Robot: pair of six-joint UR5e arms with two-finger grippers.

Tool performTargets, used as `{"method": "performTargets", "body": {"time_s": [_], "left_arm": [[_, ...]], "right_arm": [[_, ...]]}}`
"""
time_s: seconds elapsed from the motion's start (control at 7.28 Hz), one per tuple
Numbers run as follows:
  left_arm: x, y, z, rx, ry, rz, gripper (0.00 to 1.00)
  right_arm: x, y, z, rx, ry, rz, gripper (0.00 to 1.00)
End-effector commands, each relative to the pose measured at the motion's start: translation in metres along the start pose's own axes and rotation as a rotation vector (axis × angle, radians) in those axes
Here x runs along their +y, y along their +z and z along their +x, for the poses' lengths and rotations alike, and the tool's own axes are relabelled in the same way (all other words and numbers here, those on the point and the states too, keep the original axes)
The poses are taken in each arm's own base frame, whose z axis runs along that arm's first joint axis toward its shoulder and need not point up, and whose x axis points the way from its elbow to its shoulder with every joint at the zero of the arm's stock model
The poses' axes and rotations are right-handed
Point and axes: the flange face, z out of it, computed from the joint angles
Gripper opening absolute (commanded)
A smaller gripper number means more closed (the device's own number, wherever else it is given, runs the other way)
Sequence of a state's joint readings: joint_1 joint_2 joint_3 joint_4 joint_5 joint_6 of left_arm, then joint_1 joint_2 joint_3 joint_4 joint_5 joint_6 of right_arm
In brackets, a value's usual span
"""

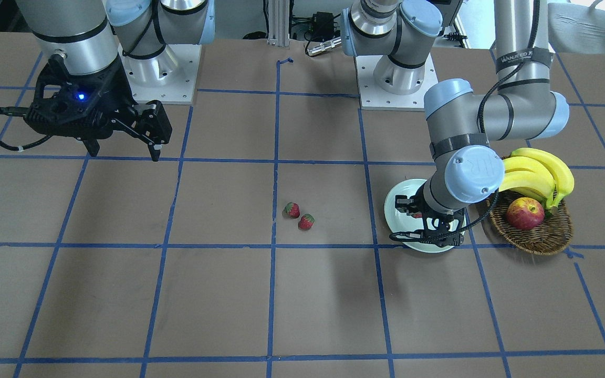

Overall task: Collect all strawberries into plate
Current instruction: 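Lower the strawberry onto the green plate and open the left gripper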

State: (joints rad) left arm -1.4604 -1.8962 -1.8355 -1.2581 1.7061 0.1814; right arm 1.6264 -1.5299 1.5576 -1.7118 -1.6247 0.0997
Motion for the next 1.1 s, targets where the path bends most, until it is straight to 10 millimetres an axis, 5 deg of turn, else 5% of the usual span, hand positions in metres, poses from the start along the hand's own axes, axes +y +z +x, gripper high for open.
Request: {"method": "performTargets", "body": {"time_s": [0.0,0.14,0.55,0.96], "left_arm": [[0.006,0.022,-0.014,0.002,0.004,-0.027,0.00],[0.005,0.021,-0.013,0.008,0.003,-0.025,0.99],[0.001,0.002,-0.001,0.072,-0.023,0.028,1.00],[-0.009,-0.021,0.095,0.300,-0.473,0.014,1.00]], "right_arm": [[0.000,0.001,0.000,-0.002,0.000,0.000,1.00],[0.000,0.000,-0.002,-0.004,-0.001,0.002,1.00],[0.001,0.000,-0.003,-0.004,0.002,-0.001,1.00],[0.001,0.000,-0.003,-0.004,0.003,0.000,1.00]]}}
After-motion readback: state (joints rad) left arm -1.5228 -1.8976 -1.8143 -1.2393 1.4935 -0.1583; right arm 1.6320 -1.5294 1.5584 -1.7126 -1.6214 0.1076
